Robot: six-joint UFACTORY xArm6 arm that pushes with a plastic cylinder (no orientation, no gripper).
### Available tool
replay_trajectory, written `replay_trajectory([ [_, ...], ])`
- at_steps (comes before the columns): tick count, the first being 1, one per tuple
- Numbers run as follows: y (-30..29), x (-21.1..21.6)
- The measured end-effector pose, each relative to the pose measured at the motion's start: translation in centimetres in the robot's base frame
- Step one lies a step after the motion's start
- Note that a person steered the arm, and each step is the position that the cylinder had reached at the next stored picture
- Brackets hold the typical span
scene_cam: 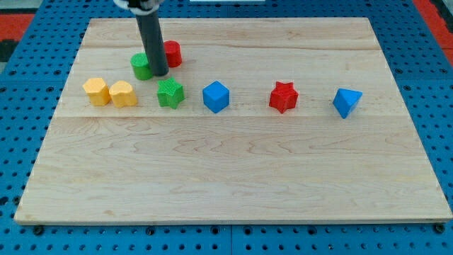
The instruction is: Push the red circle towards the red star
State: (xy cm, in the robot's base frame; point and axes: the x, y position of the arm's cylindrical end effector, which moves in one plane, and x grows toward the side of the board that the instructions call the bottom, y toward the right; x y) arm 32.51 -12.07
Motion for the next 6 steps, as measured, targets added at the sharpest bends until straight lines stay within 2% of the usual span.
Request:
replay_trajectory([
  [1,1.1,-2.7],
  [2,-4.0,-3.3],
  [3,0.0,-7.0],
  [4,9.9,-6.1],
  [5,13.5,-2.2],
  [6,14.5,-5.7],
])
